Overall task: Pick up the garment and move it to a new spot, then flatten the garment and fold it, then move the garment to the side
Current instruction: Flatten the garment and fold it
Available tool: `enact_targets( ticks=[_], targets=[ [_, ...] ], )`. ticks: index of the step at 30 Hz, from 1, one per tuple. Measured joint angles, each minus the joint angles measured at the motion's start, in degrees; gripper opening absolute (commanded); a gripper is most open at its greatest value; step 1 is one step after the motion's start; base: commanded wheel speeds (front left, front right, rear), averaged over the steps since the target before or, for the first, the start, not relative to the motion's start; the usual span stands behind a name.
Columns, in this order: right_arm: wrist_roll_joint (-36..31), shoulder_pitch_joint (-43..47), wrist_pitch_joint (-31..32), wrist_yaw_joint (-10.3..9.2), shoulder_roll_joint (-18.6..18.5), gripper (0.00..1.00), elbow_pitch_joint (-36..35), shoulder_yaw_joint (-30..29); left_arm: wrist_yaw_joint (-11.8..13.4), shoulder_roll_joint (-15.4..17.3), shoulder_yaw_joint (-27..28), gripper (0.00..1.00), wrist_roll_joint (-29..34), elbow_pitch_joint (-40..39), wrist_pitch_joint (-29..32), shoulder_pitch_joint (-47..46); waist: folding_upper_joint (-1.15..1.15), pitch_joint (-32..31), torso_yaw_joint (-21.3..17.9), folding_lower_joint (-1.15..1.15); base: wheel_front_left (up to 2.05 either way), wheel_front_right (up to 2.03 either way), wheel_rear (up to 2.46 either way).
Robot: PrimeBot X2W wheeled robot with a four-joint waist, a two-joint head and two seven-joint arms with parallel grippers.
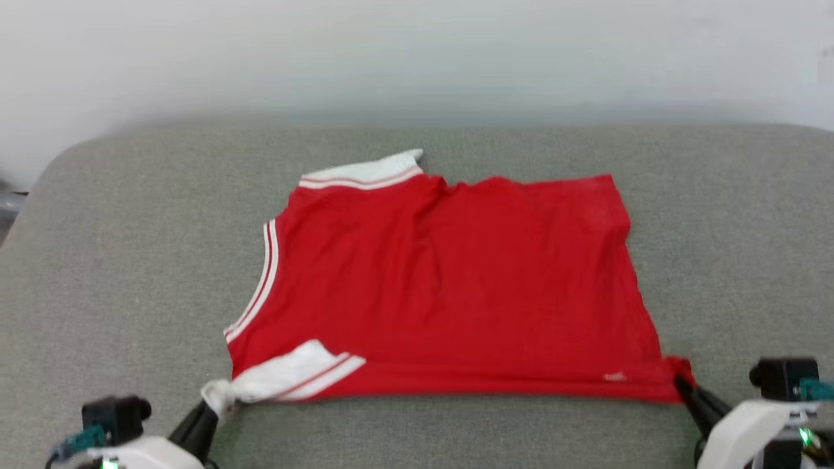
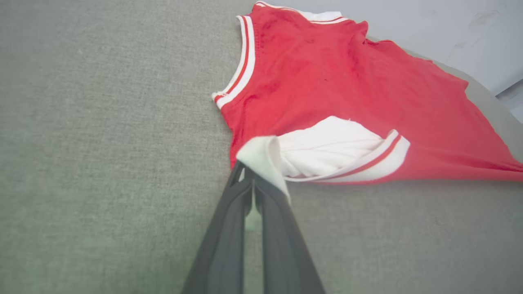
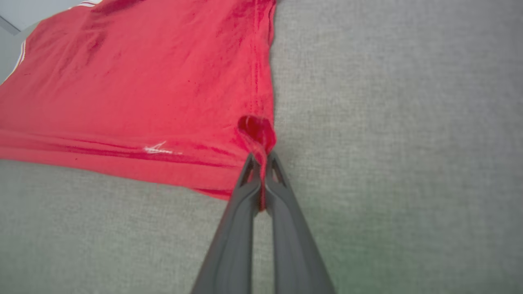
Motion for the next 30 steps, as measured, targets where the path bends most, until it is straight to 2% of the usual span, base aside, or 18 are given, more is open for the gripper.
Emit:
enact_targets(
  ticks=[5, 9, 15, 21, 22, 30],
  targets=[
    [-2.6, 10.0, 3.1, -0.01, 2.8, 0.0, -7.1, -5.3, 4.0, 1.4, 0.1, 0.0, -1.9, -7.6, 0.2, 8.6, 0.0, -2.1, 0.4, 0.0, 0.0, 0.0, 0.0],
    [-4.4, 16.7, 5.3, -0.02, 6.5, 0.0, -12.4, -9.2, 6.8, 3.6, 0.3, 0.0, -3.5, -13.3, 1.6, 14.0, 0.0, -3.0, 0.8, 0.01, 0.0, 0.0, 0.0],
    [-6.5, 20.7, 8.4, -0.03, 10.2, 0.0, -18.3, -12.1, 9.5, 6.5, 0.8, 0.0, -3.9, -19.6, 3.1, 16.7, 0.0, -2.6, 1.1, 0.01, 0.0, 0.0, 0.0],
    [-8.3, 18.6, 9.2, -0.03, 11.2, 0.0, -20.9, -12.9, 8.6, 6.5, 0.1, 0.0, -0.8, -20.9, 4.2, 10.6, 0.0, -0.9, 1.7, 0.02, 0.0, 0.0, 0.0],
    [-8.8, 15.3, 9.1, -0.04, 10.8, 0.0, -21.5, -12.4, 7.4, 5.5, -0.7, 0.0, 0.9, -20.0, 4.7, 6.6, 0.0, 0.5, 1.7, 0.02, 0.0, 0.0, 0.0],
    [-9.1, 6.7, 8.7, -0.05, 8.2, 0.0, -21.3, -11.1, 5.3, 4.1, -0.8, 0.0, 4.6, -16.8, 4.1, -2.2, 0.0, 4.8, 1.3, 0.03, 0.0, 0.0, 0.0]
  ],
)
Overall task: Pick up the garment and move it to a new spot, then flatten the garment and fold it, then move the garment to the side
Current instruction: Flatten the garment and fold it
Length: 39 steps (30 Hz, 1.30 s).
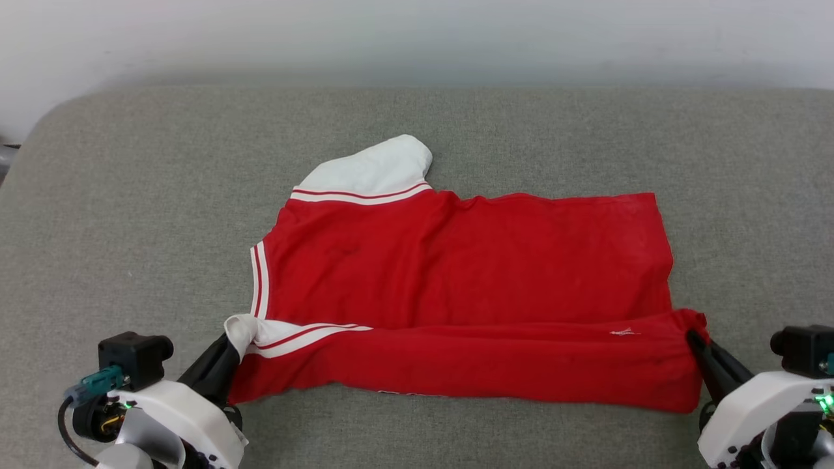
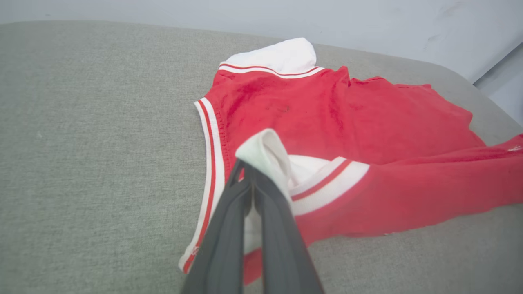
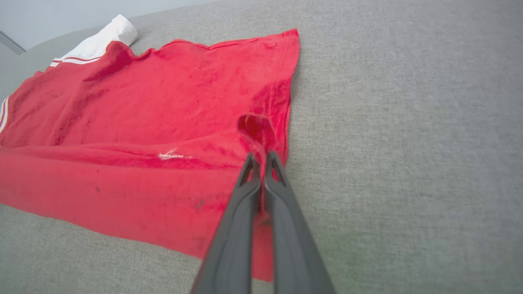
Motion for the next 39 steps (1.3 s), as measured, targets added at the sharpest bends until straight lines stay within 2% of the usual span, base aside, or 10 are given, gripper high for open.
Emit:
enact_targets(
  ticks=[4, 7, 12, 14, 15, 16, 23, 31, 36, 39],
  targets=[
    [0.2, -3.1, -0.6, 0.0, -0.6, 0.0, 2.6, 1.7, -1.8, -1.5, -0.8, 0.0, -0.2, 3.2, 0.6, -2.3, 0.0, 2.5, -0.1, 0.0, 0.0, 0.0, 0.0],
    [1.1, -5.5, -2.5, 0.0, -0.8, 0.0, 8.3, 3.7, -4.9, -3.5, -2.1, 0.0, -0.8, 9.3, 1.2, -4.1, 0.0, 5.1, -0.3, 0.0, 0.0, 0.0, 0.0],
    [2.6, -6.7, -5.0, 0.0, -0.8, 0.03, 13.1, 5.0, -6.9, -5.6, -2.8, 0.0, -1.1, 13.6, 0.7, -6.0, 0.0, 5.9, -0.3, 0.0, 0.0, 0.0, 0.0],
    [3.0, -7.0, -6.3, 0.01, -0.9, 0.48, 14.4, 5.4, -7.0, -6.3, -2.8, 0.44, -1.2, 14.9, 0.4, -6.3, 0.0, 5.6, -0.3, 0.0, 0.0, 0.0, 0.0],
    [3.2, -7.0, -6.9, 0.01, -0.9, 1.0, 15.0, 5.7, -7.0, -6.4, -2.8, 0.77, -1.2, 15.5, 0.1, -6.4, 0.0, 5.3, -0.3, 0.0, 0.0, 0.0, 0.0],
    [3.2, -7.0, -8.0, 0.01, -0.9, 1.0, 15.3, 5.7, -7.0, -6.5, -2.6, 1.0, -1.2, 15.9, -0.1, -6.4, 0.0, 4.9, -0.3, 0.0, 0.0, 0.0, 0.0],
    [0.7, -6.4, -15.6, -0.01, -0.4, 1.0, 15.2, 4.5, -2.9, -6.5, 0.5, 1.0, -1.4, 16.8, -2.4, -5.8, 0.0, 1.2, -0.3, 0.0, 0.0, 0.0, 0.0],
    [-4.5, -3.2, -19.2, -0.01, 2.5, 1.0, 8.5, 0.0, 2.3, -4.1, 3.2, 1.0, -0.9, 13.8, -2.9, -3.2, 0.0, -3.7, -0.6, -0.01, 0.0, 0.0, 0.0],
    [-8.1, -0.9, -18.8, -0.01, 4.1, 1.0, 2.7, -1.8, 4.2, -1.5, 3.3, 1.0, -0.9, 10.3, 0.8, -3.2, 0.0, -5.2, -1.1, -0.01, 0.0, 0.0, 0.0],
    [-9.5, 0.9, -18.0, -0.01, 5.1, 1.0, -0.5, -2.4, 4.3, 0.3, 1.8, 1.0, -2.1, 5.0, 7.1, -3.2, 0.0, -5.6, -1.4, -0.01, 0.0, 0.0, 0.0]
  ],
)
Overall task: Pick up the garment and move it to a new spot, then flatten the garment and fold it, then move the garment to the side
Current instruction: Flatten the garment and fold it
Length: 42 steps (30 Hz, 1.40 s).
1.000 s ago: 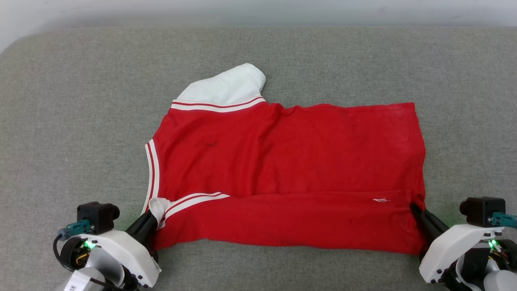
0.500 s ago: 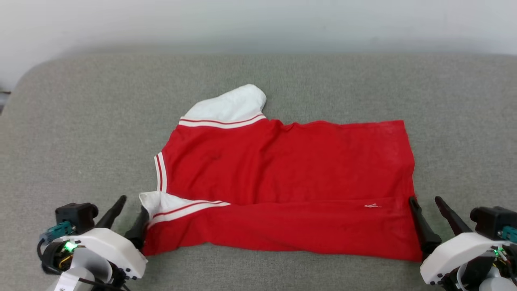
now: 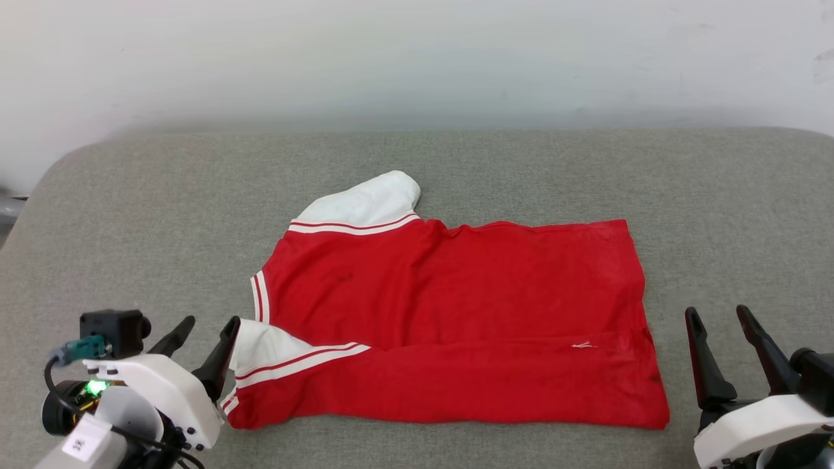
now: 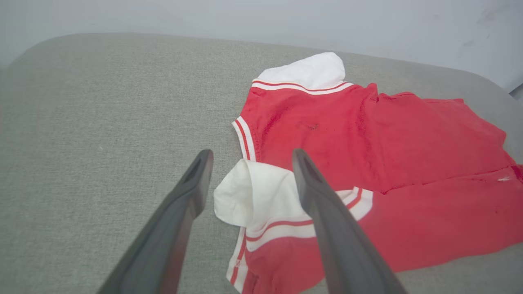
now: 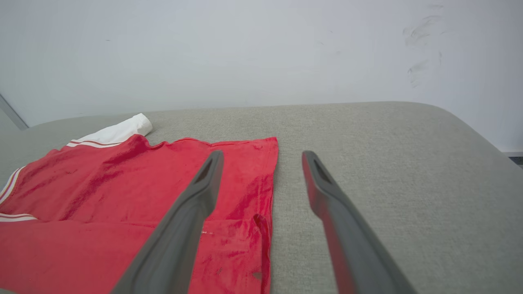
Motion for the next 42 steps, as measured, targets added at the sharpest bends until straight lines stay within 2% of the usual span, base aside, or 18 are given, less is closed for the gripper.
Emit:
enact_targets(
  ticks=[6, 12, 17, 25, 26, 27, 28, 34, 37, 42],
  targets=[
    [-0.9, 2.3, 1.7, 0.0, 1.5, 1.0, -4.8, -0.1, 0.9, 4.6, -0.6, 1.0, -5.8, -7.8, 12.7, 0.9, 0.0, 0.2, -0.7, 0.0, 0.0, 0.0, 0.0],
    [-1.0, 2.6, 2.4, 0.0, 2.4, 1.0, -6.6, 0.5, 3.4, 5.6, -1.4, 1.0, -11.3, -10.1, 21.9, 1.5, 0.0, 1.7, -1.4, 0.0, 0.0, 0.0, 0.0],
    [-0.7, 1.9, 2.6, 0.0, 2.9, 1.0, -6.9, 1.0, 5.4, 5.2, -2.4, 1.0, -12.1, -6.9, 24.8, 1.4, 0.0, 3.9, -2.2, 0.0, 0.0, 0.0, 0.0],
    [0.0, 1.2, 2.4, 0.0, 3.2, 1.0, -6.7, 0.5, 3.7, 2.3, -4.3, 1.0, -13.0, -1.4, 26.9, 0.1, 0.0, 6.7, -3.5, 0.0, 0.0, 0.0, 0.0],
    [0.3, 1.1, 2.4, 0.0, 3.2, 1.0, -6.7, 0.0, 3.3, 1.9, -4.3, 0.54, -13.3, -0.8, 26.9, -0.3, 0.0, 6.9, -3.5, 0.0, 0.0, 0.0, 0.0],
    [0.6, 1.0, 2.5, 0.0, 3.2, 1.0, -6.6, -0.4, 2.8, 1.4, -4.4, 0.33, -13.5, -0.3, 27.0, -0.5, 0.0, 7.1, -3.6, 0.0, 0.0, 0.0, 0.0],
    [1.0, 1.0, 2.6, 0.0, 3.2, 1.0, -6.6, -1.0, 2.3, 1.2, -4.3, 0.0, -13.7, 0.3, 27.0, -0.7, 0.0, 7.2, -3.6, 0.0, 0.0, 0.0, 0.0],
    [4.5, 0.8, 7.7, 0.0, 2.4, 1.0, -5.6, -3.8, 0.5, 0.1, -4.7, 0.0, -12.5, 1.8, 24.8, -1.3, 0.0, 7.0, -3.3, 0.0, 0.0, 0.0, 0.0],
    [6.8, 1.2, 12.7, 0.0, 0.6, 1.0, -4.9, -4.6, 0.3, 0.1, -4.9, 0.0, -11.5, 1.0, 23.6, -1.3, 0.0, 6.3, -3.0, 0.01, 0.0, 0.0, 0.0],
    [10.2, 1.9, 24.4, 0.0, -3.5, 1.0, -3.8, -4.7, 1.6, 1.2, -4.6, 0.0, -10.1, -3.3, 22.1, -0.5, 0.0, 5.4, -2.4, 0.0, 0.0, 0.0, 0.0]
  ],
)
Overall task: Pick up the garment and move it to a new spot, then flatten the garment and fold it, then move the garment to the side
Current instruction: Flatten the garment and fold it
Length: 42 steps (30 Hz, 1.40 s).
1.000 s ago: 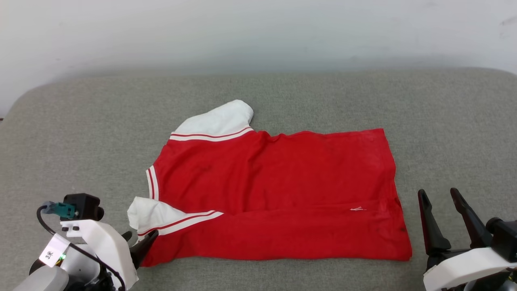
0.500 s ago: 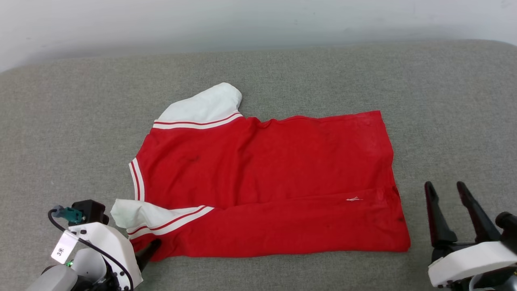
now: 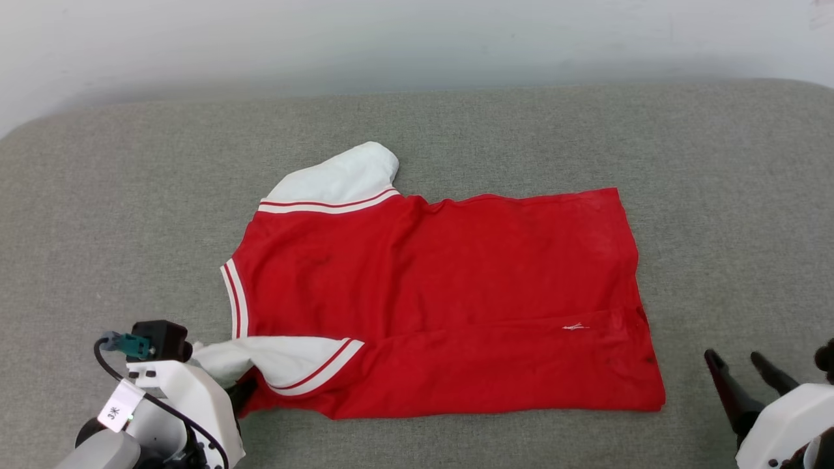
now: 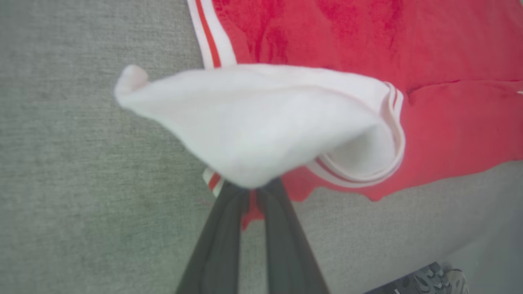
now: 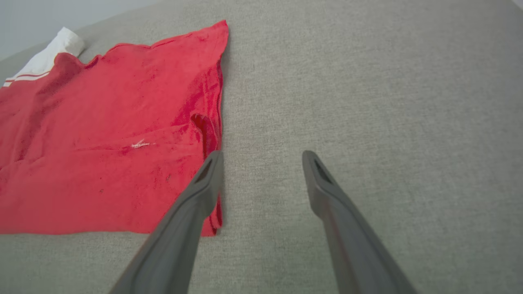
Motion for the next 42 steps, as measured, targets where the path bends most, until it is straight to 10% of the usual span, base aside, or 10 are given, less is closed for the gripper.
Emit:
enact_targets(
  ticks=[7, 19, 20, 21, 42],
  targets=[
    [3.7, -1.5, 12.5, 0.0, -3.6, 1.0, -0.7, 4.7, 2.6, 2.1, 1.0, 0.0, 1.7, -6.7, -1.4, 0.3, 0.0, 1.2, 0.6, 0.0, 0.0, 0.0, 0.0],
    [5.1, -6.8, 15.8, 0.0, -3.2, 0.96, 8.5, 10.9, 3.9, 3.1, 1.6, 0.0, 3.0, -12.2, -1.9, 0.1, 0.0, 5.9, 2.8, 0.0, 0.0, 0.0, 0.0],
    [5.2, -7.0, 15.8, 0.0, -3.2, 0.29, 9.2, 10.9, 4.0, 3.1, 1.6, 0.0, 3.0, -12.1, -2.0, 0.1, 0.0, 6.0, 3.0, 0.0, 0.0, 0.0, 0.0],
    [5.4, -7.2, 15.7, -0.01, -3.1, 0.0, 9.7, 10.9, 4.4, 3.0, 1.6, 0.0, 3.1, -12.1, -2.2, 0.1, 0.0, 6.1, 3.2, 0.0, 0.0, 0.0, 0.0],
    [7.3, 3.5, 18.1, 0.0, -4.8, 0.0, 5.4, 9.5, 7.6, 5.8, 1.2, 0.0, -2.0, -14.0, -3.5, 15.0, 0.0, -7.4, 2.4, 0.0, 0.0, 0.0, 0.0]
  ],
)
